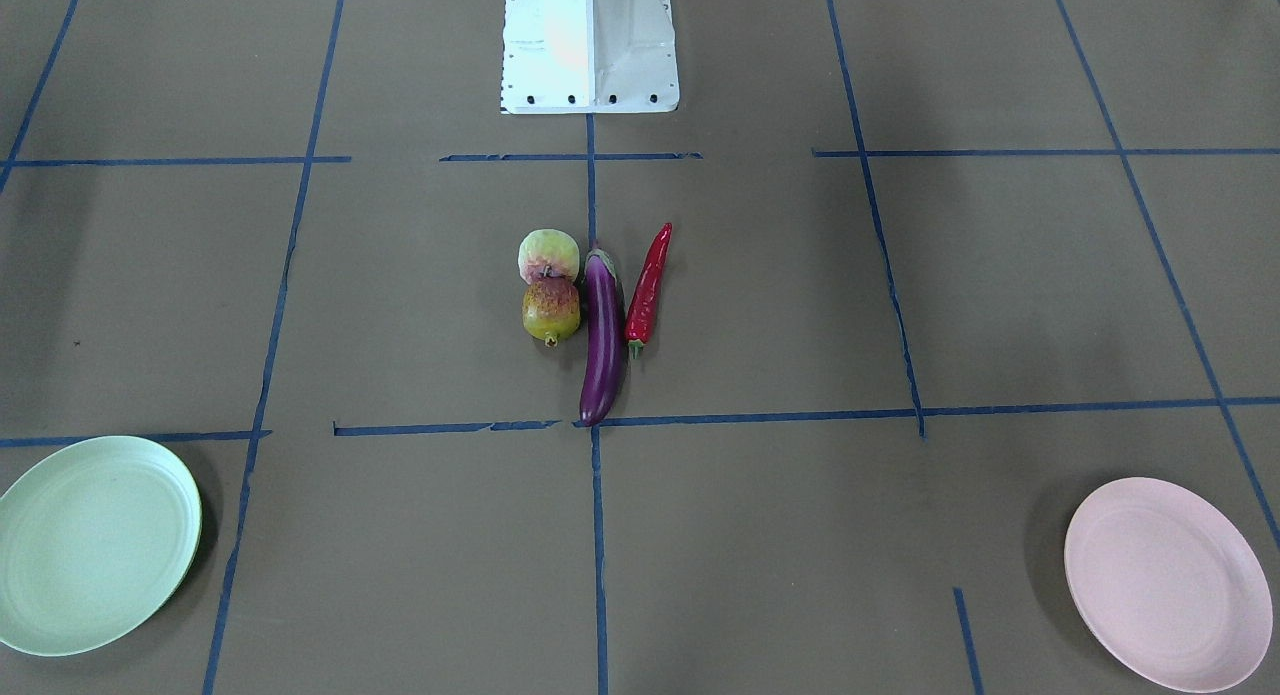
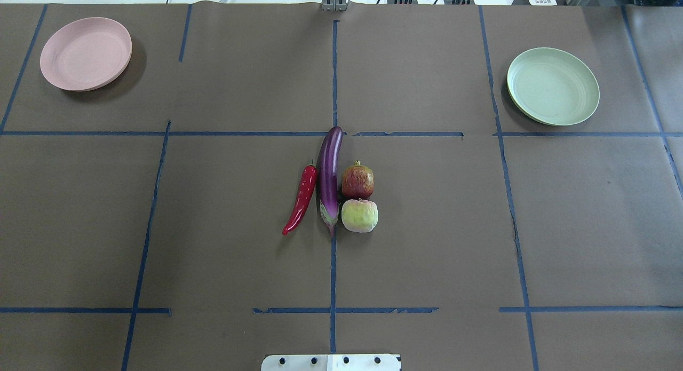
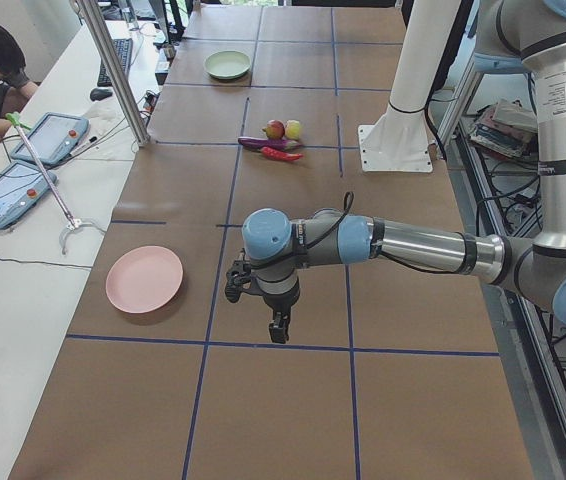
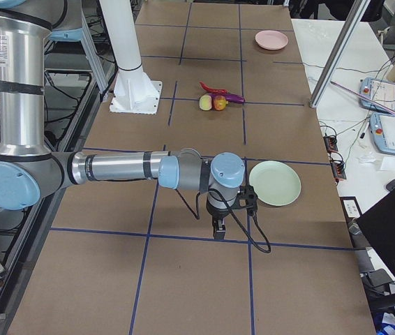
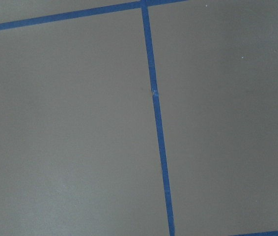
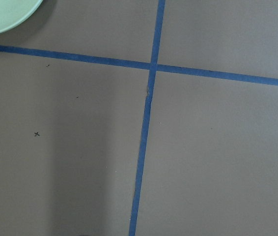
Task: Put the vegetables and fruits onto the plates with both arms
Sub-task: 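Move the right gripper over the yellow-pink apple beside the pomegranate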
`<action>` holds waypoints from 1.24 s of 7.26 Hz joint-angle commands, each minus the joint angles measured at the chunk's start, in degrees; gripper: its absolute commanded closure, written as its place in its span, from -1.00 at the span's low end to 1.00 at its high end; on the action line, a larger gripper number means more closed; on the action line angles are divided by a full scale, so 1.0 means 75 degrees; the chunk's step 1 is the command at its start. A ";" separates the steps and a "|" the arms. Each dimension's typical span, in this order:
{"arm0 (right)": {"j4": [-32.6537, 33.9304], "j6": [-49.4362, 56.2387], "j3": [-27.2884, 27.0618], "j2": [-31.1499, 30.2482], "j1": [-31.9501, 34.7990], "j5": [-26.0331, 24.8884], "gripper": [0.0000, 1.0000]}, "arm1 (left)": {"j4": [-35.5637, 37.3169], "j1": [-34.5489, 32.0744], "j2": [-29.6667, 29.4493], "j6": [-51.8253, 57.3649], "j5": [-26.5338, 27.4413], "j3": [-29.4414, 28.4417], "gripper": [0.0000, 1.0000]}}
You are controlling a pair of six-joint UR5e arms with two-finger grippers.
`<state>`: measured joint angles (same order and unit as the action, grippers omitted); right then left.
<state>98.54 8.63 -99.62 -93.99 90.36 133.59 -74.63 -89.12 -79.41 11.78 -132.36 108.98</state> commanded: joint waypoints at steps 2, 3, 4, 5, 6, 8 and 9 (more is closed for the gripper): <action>-0.0271 -0.0188 -0.0041 0.0075 -0.0094 0.0058 -1.00 | 0.0002 0.0000 0.0017 0.0035 -0.0012 0.0013 -1.00; -0.0260 -0.0212 -0.0401 0.0087 -0.0304 0.0070 -1.00 | 0.0002 0.0000 0.0005 0.0035 -0.0012 0.0024 -1.00; -0.0260 -0.0224 -0.0764 0.0087 -0.0538 0.0070 -1.00 | -0.0010 0.0000 -0.0006 0.0035 -0.0012 0.0024 -1.00; -0.0260 -0.0236 -0.1011 0.0447 -0.1051 0.0059 -0.99 | -0.0021 0.0012 -0.0018 0.0035 0.0000 0.0024 -1.00; -0.0260 -0.0503 -0.1014 0.1332 -0.1659 0.0001 -0.99 | -0.0021 0.0012 -0.0018 0.0024 -0.0012 0.0024 -1.00; -0.0248 -0.1577 -0.1107 0.2308 -0.2470 -0.0012 -0.99 | -0.0021 0.0023 -0.0018 0.0000 -0.0012 0.0024 -1.00; -0.0248 -0.2755 -0.1340 0.2766 -0.3089 -0.0047 -0.99 | -0.0021 0.0023 -0.0018 0.0000 -0.0012 0.0024 -1.00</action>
<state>96.65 -3.24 -108.21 -77.88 72.22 133.46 -74.79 -88.97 -79.54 11.84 -132.45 109.16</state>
